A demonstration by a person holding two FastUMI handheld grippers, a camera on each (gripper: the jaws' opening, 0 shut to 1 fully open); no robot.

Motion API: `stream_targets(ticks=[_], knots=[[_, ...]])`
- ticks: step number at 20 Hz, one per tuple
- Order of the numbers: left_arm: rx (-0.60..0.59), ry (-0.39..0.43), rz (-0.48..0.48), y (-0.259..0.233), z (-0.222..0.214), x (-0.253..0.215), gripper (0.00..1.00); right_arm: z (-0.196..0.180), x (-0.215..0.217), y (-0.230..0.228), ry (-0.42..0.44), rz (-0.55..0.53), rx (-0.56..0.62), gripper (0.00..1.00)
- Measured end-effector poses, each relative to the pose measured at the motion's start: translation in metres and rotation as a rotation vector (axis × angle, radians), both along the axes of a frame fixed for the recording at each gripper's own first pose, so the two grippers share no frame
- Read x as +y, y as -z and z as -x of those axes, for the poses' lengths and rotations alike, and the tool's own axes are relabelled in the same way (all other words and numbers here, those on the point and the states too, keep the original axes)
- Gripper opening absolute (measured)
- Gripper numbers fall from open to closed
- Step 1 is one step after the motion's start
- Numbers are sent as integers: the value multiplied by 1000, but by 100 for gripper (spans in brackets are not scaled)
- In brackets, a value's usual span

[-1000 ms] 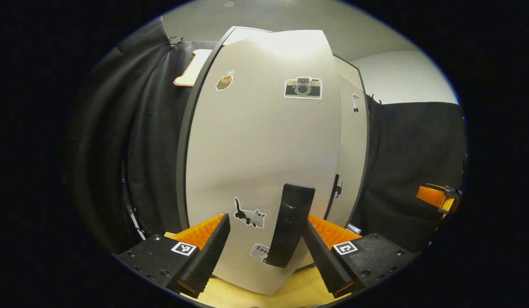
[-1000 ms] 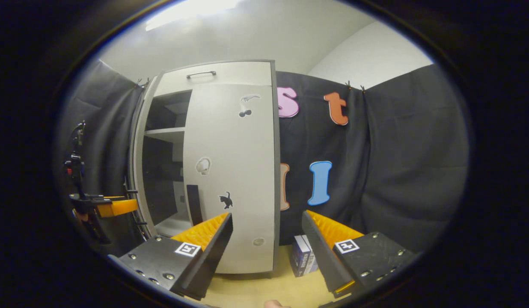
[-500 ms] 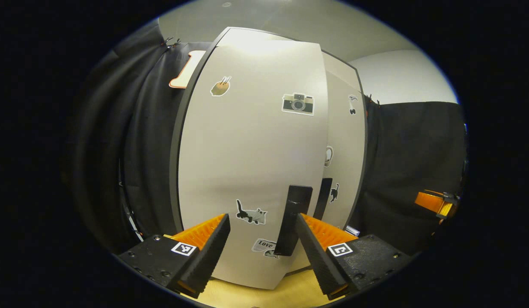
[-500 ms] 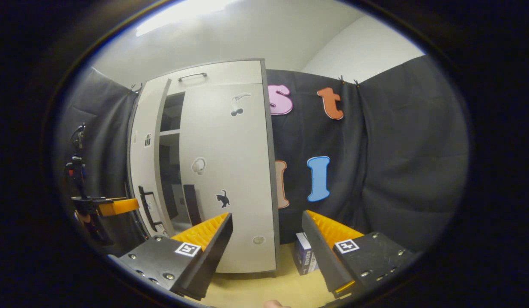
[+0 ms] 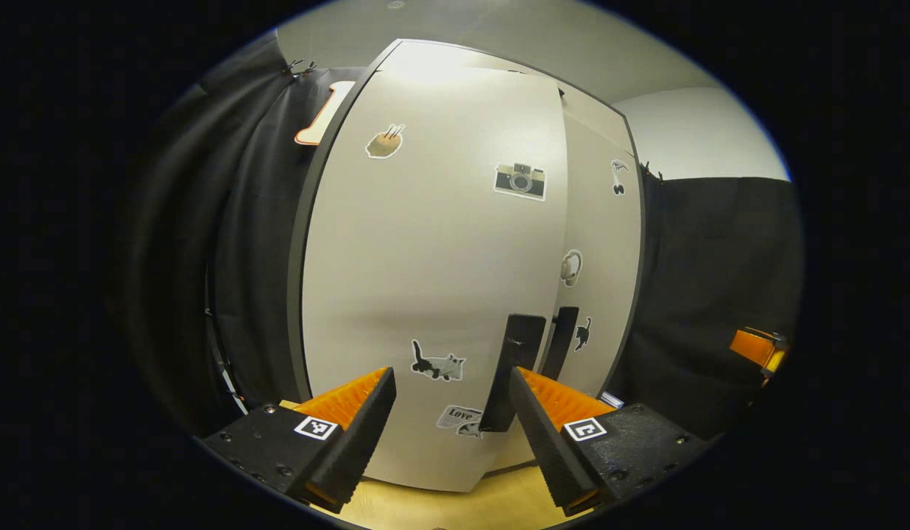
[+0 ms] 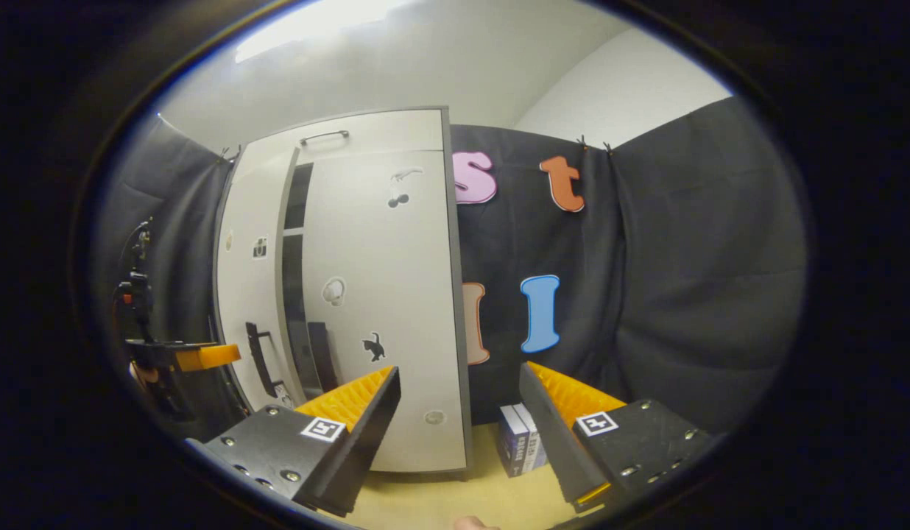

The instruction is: Grasp the bottle in the cabinet with the left hand and place it on the coaster, then close the right door with the right hand and the left door with the left hand.

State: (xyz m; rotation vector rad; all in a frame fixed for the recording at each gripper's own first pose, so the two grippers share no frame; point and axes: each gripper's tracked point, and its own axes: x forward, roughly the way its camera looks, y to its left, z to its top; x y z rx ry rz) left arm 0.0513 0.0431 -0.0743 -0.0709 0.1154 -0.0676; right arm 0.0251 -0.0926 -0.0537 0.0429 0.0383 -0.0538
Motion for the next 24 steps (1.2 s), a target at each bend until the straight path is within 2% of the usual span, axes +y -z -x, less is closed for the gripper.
stream_targets(ticks=[13, 14, 15, 16, 17, 18, 21, 22, 23, 24], knots=[[-33, -56, -29, -19, 19, -2, 96, -6, 24, -6, -69, -5, -12, 98], [-36, -56, -29, -22, 23, -4, 96, -5, 27, -6, -77, -3, -11, 94], [-39, -57, -28, -24, 27, -6, 92, -5, 30, -7, -85, -1, -10, 98], [-42, -59, -28, -26, 30, -7, 92, -4, 34, -6, -94, 0, -8, 94], [-43, -59, -29, -27, 33, -9, 92, -3, 37, -7, -102, -1, -6, 94], [-45, -60, -29, -28, 36, -11, 96, -2, 40, -6, -109, -2, -4, 98], [-37, -78, -35, -27, 50, -11, 96, 2, 44, -6, -112, 12, 2, 94], [-35, -91, -40, -29, 56, -10, 96, 3, 43, -10, -106, 15, -3, 98], [-51, -101, -46, -36, 62, -9, 92, 4, 43, -18, -98, 13, -23, 98], [-73, -116, -52, -45, 68, -7, 96, 4, 43, -28, -93, 7, -50, 98]])
